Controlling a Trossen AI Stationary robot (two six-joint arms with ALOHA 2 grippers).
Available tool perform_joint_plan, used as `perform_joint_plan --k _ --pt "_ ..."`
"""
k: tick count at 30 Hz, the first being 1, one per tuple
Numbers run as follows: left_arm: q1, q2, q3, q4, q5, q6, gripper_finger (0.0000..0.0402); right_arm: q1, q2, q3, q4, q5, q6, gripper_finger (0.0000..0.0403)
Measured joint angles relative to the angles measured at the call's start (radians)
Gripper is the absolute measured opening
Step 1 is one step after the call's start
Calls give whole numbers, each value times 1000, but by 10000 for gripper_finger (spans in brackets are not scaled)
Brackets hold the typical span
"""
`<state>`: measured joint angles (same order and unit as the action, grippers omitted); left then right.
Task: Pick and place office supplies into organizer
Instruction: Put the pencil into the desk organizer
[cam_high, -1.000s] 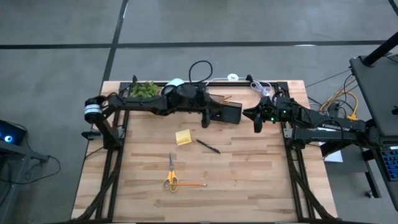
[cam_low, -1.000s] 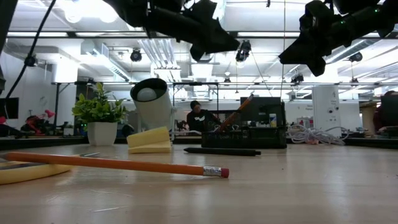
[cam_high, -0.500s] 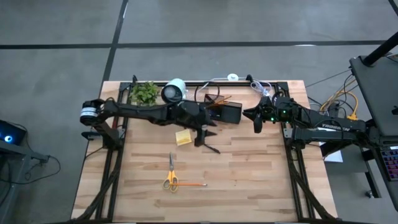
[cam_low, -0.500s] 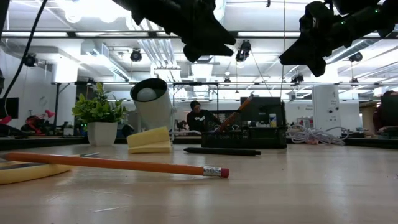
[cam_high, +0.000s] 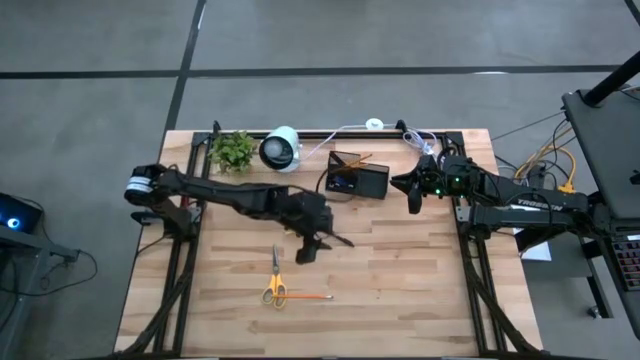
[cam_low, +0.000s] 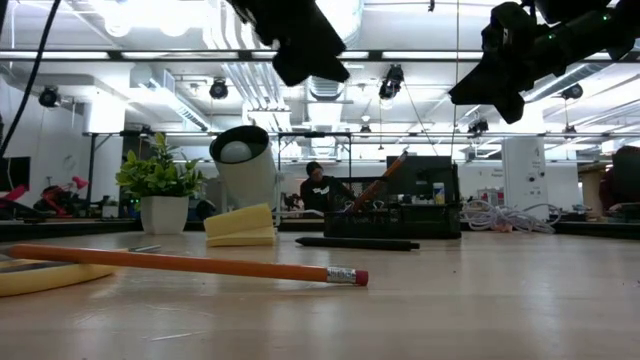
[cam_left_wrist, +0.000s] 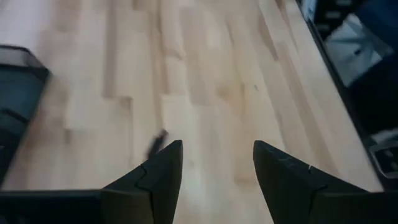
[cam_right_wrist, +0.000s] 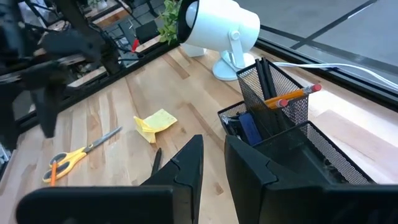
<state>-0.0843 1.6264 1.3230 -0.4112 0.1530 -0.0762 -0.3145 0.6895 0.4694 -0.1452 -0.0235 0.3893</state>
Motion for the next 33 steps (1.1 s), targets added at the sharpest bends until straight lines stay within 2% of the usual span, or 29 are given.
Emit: perform_joint_plan --k 14,28,33 --pt "-145 9 8 -189 0 -266 180 0 0 0 0 0 -5 57" --pt "-199 9 7 -221 13 -514 180 0 0 0 -1 0 11 57" --pt "-210 9 14 -221 15 -546 180 0 0 0 -1 0 19 57"
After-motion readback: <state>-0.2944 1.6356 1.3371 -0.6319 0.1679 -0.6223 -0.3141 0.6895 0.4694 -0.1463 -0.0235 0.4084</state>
